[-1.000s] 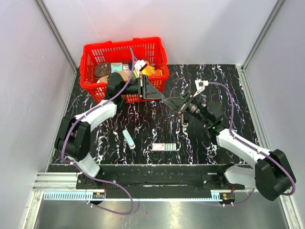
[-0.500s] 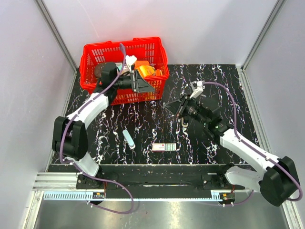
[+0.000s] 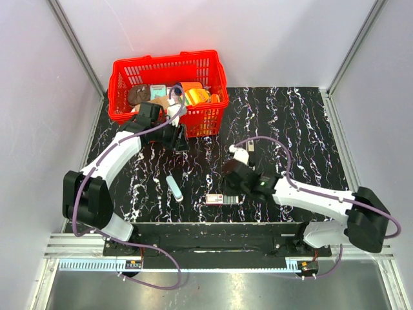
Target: Unload the staples from the stapler
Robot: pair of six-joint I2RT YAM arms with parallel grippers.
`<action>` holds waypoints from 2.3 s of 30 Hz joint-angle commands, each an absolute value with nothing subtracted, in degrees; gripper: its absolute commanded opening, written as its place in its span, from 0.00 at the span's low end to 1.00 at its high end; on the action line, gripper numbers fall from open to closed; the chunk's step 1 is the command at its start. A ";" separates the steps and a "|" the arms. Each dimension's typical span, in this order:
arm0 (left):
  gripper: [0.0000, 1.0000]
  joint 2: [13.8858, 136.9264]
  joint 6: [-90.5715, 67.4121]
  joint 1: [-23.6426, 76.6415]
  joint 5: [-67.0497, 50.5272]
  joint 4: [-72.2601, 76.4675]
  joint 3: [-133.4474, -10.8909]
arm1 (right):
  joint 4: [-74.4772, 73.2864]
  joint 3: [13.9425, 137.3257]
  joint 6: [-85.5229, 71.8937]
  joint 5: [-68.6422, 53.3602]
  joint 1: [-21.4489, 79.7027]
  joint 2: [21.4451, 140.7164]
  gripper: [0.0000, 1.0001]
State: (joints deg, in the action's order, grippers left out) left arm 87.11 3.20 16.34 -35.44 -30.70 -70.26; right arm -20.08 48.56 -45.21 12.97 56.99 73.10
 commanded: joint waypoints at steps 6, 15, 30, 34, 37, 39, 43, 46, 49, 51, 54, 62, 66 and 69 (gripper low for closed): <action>0.42 83.50 11.87 20.12 -27.16 -35.51 -67.24 | -25.92 51.77 -51.24 24.70 61.43 82.78 0.00; 0.41 83.23 11.87 21.27 -26.89 -35.60 -67.15 | -27.16 51.24 -53.44 24.70 62.49 85.87 0.03; 0.39 83.14 12.39 22.15 -26.45 -35.60 -67.32 | -26.89 51.06 -53.61 26.72 62.75 89.12 0.10; 0.39 83.15 12.39 22.24 -26.37 -35.60 -67.41 | -26.98 51.15 -53.35 26.54 62.67 90.00 0.11; 0.39 83.14 12.48 22.41 -26.46 -35.60 -67.41 | -26.81 51.24 -53.09 26.28 62.67 90.44 0.13; 0.39 83.14 12.48 22.50 -26.45 -35.60 -67.41 | -26.89 51.42 -52.91 26.37 62.67 90.70 0.13; 0.39 83.06 12.57 22.59 -26.28 -35.60 -67.33 | -26.89 51.85 -52.56 26.63 62.67 91.14 0.13; 0.39 82.88 12.66 22.76 -26.19 -35.60 -67.32 | -26.72 52.21 -52.29 27.07 62.67 91.67 0.14; 0.38 82.88 12.74 22.85 -26.10 -35.60 -67.06 | -26.89 52.65 -51.86 27.07 62.67 92.20 0.14; 0.38 82.79 12.83 22.85 -26.10 -35.51 -67.06 | -26.89 52.82 -51.51 27.07 62.67 92.20 0.14; 0.38 82.79 12.83 22.94 -26.10 -35.42 -67.06 | -26.81 52.21 -51.77 27.25 62.67 90.71 0.13; 0.38 82.97 12.83 23.29 -26.28 -35.33 -66.88 | -23.56 49.31 -52.47 26.46 62.67 85.87 0.14; 0.38 82.88 12.92 23.38 -26.28 -35.33 -66.89 | -23.64 50.10 -51.86 26.02 62.67 87.71 0.13; 0.38 82.79 13.01 23.38 -26.19 -35.33 -66.80 | -23.73 50.62 -51.33 25.75 62.67 88.68 0.13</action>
State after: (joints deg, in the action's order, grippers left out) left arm 84.84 12.14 23.11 -26.72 -36.42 -67.02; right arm -24.82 49.45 -51.81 24.49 62.22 87.79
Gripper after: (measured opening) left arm 0.384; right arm 0.196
